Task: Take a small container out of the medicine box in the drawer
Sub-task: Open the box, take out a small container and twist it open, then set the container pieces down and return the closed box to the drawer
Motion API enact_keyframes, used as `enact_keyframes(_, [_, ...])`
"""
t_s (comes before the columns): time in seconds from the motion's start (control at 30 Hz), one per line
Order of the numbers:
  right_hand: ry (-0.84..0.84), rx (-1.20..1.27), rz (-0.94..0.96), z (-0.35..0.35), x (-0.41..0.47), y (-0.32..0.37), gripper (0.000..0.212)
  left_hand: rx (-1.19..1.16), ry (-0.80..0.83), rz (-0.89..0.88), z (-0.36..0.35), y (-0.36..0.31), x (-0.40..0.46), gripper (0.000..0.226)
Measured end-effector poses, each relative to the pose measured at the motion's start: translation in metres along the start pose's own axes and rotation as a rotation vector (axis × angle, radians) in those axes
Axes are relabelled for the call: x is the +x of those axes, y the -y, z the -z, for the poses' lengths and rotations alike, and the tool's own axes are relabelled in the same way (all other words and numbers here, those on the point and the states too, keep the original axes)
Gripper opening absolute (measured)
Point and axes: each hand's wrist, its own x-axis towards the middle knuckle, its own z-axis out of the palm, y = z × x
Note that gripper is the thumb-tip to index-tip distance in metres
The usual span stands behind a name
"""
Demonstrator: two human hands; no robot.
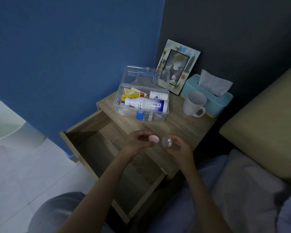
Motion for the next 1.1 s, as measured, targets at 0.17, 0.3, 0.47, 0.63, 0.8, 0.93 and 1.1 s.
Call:
enact_keyframes(0.17, [0.002,-0.307,0.054,-0.005,0.003,-0.02,0.031,0.257,-0.057,-0.162,-0.012,0.012,0.011,0.035])
enact_keyframes(0.3, [0.035,-0.371,0.069,-0.01,0.008,-0.03,0.037,0.507,-0.079,-0.219,-0.014,0.028,0.024,0.035])
enact_keyframes(0.47, [0.047,-0.478,0.06,-0.015,0.011,-0.036,0.046,0.611,-0.073,-0.227,-0.015,0.04,0.033,0.041])
enact_keyframes(0.63, [0.059,-0.438,0.015,-0.014,0.012,-0.038,0.055,0.618,-0.09,-0.235,-0.016,0.038,0.035,0.051])
enact_keyframes(0.8, [-0.205,-0.242,0.102,-0.005,0.007,-0.027,0.052,0.805,-0.304,-0.38,-0.008,0.043,0.032,0.045])
enact_keyframes(0.93, [-0.509,-0.114,0.172,0.006,0.032,-0.008,0.045,1.087,-0.185,-0.314,-0.002,0.054,0.046,0.06])
enact_keyframes(1.1, [-0.734,-0.121,0.227,0.025,0.092,0.014,0.045,1.197,-0.154,-0.306,-0.001,0.075,0.057,0.056])
